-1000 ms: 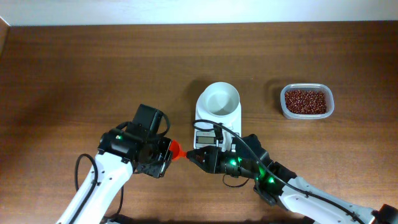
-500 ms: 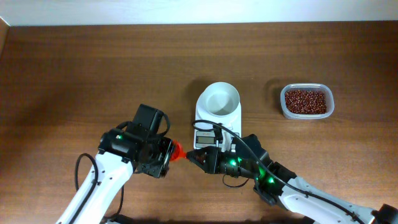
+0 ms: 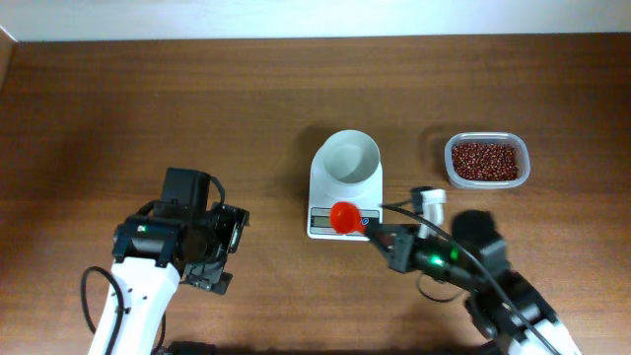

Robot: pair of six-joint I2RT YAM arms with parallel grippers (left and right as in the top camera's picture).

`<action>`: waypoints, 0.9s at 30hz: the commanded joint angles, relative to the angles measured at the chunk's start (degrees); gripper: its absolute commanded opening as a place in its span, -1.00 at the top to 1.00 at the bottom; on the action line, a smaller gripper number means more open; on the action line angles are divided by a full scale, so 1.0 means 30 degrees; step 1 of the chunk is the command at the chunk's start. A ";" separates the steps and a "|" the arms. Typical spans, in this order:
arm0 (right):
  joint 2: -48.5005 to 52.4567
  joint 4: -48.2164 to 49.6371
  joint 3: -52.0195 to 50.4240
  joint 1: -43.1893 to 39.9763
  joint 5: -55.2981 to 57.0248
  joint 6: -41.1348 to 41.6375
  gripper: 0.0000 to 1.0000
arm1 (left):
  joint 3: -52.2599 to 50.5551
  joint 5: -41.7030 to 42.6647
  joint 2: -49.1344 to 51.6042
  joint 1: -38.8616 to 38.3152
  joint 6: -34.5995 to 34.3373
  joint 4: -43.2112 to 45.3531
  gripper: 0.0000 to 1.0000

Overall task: Scoop and weigh 50g on scale
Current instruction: 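Release the scoop from the left gripper and carry it right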

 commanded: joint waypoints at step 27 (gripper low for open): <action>-0.8109 -0.0160 0.0080 -0.7468 0.4284 -0.0546 0.92 | 0.0015 -0.9610 1.1147 -1.4426 0.6047 1.6101 1.00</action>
